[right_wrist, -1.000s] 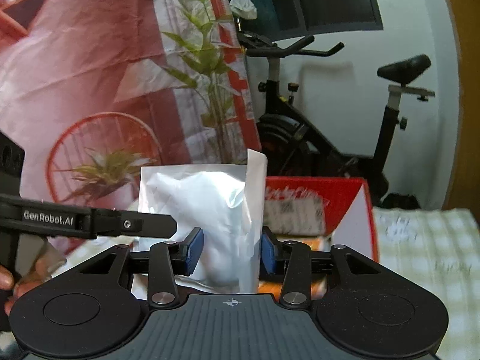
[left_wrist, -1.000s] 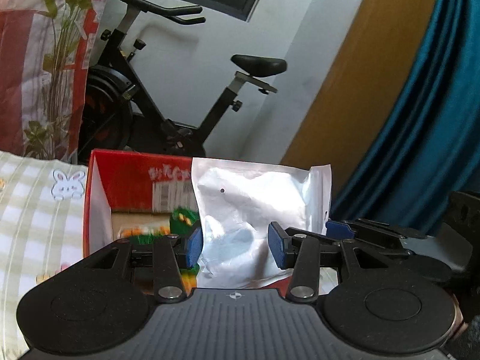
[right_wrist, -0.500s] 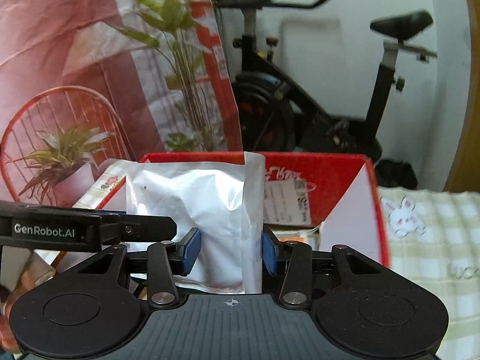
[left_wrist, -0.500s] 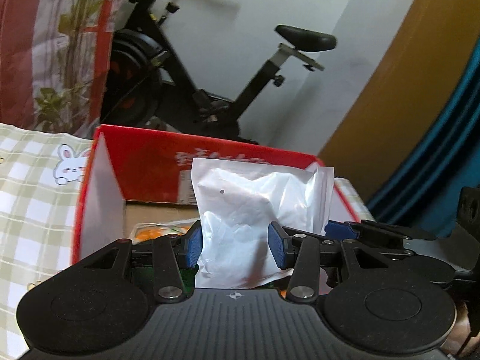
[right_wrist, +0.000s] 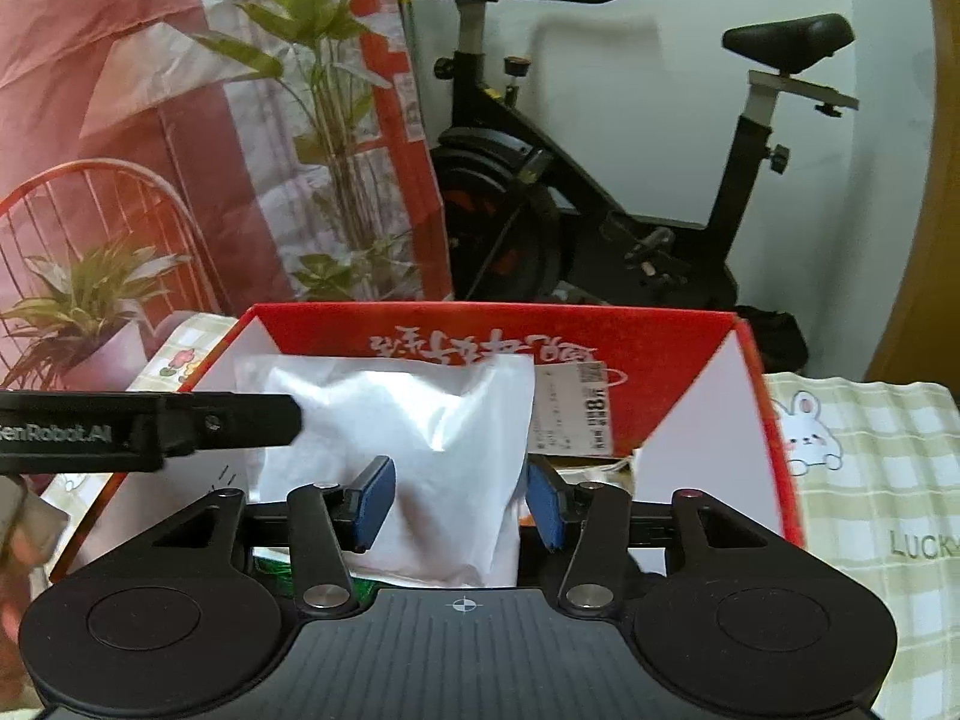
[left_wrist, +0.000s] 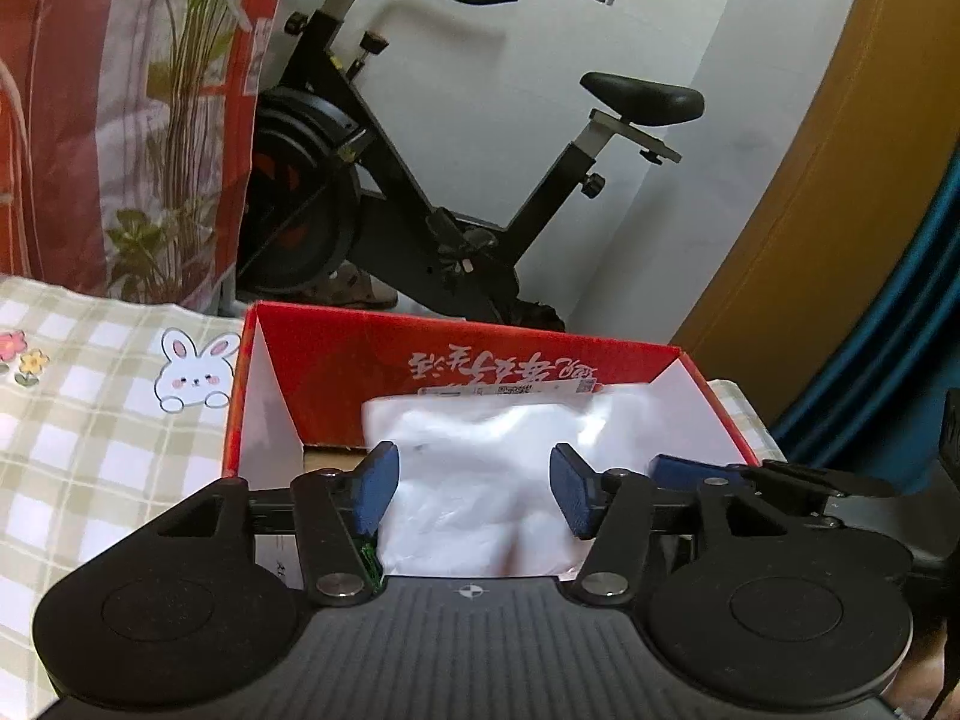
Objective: Organize soft objects
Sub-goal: 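Lower the foil packet into the red box and open both grippers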
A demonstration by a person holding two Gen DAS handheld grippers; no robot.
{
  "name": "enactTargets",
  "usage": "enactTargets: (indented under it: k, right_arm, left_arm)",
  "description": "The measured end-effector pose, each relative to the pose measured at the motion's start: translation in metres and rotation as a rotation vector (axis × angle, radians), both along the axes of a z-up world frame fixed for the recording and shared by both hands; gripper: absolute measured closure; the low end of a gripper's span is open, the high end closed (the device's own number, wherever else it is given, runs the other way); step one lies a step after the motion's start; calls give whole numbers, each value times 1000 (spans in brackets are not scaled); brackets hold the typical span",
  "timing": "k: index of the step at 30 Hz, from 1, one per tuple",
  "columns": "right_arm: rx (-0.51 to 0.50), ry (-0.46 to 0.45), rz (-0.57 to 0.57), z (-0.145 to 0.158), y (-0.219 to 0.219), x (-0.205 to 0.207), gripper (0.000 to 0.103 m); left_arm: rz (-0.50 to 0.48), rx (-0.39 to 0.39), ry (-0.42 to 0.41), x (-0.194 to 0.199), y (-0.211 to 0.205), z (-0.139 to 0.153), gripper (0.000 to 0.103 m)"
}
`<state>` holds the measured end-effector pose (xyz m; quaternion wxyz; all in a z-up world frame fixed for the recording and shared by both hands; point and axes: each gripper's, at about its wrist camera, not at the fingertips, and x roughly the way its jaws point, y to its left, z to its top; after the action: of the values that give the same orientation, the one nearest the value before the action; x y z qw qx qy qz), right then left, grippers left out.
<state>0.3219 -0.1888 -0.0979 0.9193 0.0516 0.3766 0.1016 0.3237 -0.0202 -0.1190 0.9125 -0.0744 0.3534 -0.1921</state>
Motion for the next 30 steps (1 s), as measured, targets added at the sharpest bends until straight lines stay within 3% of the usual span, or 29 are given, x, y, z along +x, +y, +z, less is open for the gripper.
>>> enactTargets:
  k: [5, 13, 30]
  right_arm:
    - [-9, -26, -8, 11, -9, -17, 43]
    - [2, -78, 0, 30, -20, -62, 4]
    - [-20, -215, -18, 59, -27, -151, 0]
  left_arm:
    - [-8, 34, -49, -16, -1, 13, 28]
    - [-43, 120, -125, -61, -1, 31, 3]
    - [4, 146, -161, -150, 25, 35, 0]
